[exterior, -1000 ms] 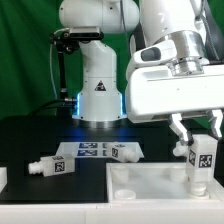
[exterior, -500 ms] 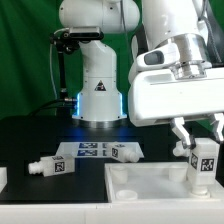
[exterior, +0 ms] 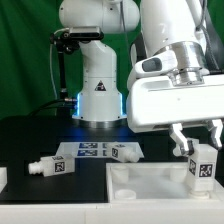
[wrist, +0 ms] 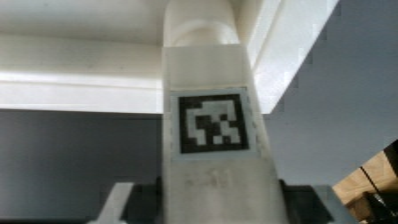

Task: Assemble one leg

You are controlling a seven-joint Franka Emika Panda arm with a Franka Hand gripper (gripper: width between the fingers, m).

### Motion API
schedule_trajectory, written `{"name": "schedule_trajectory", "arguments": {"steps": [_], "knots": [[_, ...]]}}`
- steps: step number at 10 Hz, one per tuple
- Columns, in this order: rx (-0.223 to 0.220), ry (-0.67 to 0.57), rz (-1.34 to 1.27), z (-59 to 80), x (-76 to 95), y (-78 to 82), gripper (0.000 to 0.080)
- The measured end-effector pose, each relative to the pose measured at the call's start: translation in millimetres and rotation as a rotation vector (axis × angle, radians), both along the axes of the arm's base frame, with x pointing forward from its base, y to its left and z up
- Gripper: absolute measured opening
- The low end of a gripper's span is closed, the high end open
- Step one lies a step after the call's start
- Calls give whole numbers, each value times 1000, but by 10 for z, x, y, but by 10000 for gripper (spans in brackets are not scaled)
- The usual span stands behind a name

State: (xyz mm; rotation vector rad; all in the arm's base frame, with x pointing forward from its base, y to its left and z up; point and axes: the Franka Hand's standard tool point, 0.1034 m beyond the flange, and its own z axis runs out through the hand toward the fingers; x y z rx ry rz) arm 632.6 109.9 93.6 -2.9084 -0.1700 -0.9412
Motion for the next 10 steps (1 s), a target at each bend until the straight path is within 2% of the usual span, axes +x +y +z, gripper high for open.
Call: {"name": "schedule_trajectory", "arguments": {"steps": [1, 2, 3, 4, 5, 6, 7, 9, 10], "knots": [[0, 0, 0, 0, 0, 0, 287], [0, 1, 0, -2, -1, 0, 339], [0, 1, 0, -2, -1, 0, 485], [-1, 16, 2, -17, -10, 3, 485], [-1, 51, 4, -22, -8, -2, 609], [2, 106, -2, 1, 32, -33, 609], [14, 173, -11, -1, 69, 0, 642], [28, 332, -21, -43, 76, 46, 648], [50, 431, -61, -40, 60, 81, 649]]}}
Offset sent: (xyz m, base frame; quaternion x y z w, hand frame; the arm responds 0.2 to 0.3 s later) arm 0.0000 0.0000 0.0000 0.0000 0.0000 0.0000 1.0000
